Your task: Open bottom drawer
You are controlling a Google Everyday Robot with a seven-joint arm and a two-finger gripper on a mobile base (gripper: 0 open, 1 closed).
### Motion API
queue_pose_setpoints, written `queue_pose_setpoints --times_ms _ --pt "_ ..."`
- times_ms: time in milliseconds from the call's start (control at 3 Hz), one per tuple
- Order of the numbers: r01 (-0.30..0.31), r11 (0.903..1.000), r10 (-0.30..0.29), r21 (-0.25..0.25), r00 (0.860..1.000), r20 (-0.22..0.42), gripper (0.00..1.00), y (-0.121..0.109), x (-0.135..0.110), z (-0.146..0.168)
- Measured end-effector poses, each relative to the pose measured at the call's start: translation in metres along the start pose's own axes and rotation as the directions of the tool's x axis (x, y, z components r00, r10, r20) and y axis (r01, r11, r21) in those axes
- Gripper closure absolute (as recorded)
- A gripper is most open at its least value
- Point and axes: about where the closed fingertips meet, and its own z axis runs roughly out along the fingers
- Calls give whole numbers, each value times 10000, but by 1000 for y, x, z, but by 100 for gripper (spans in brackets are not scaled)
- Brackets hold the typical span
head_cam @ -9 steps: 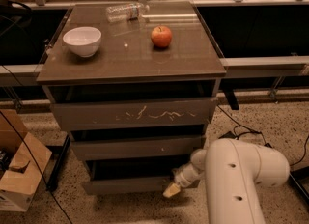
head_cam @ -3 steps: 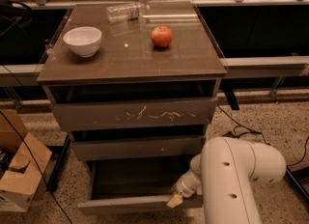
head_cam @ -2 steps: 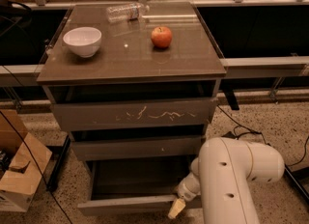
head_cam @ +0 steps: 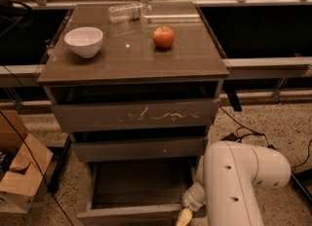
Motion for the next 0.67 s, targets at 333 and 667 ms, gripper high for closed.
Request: queue_pose_setpoints --times_ms 333,667 --pt "-185 9993 181 -326 9997 -132 0 14 25 1" --pt "-185 9993 181 -326 9997 -133 0 15 24 0"
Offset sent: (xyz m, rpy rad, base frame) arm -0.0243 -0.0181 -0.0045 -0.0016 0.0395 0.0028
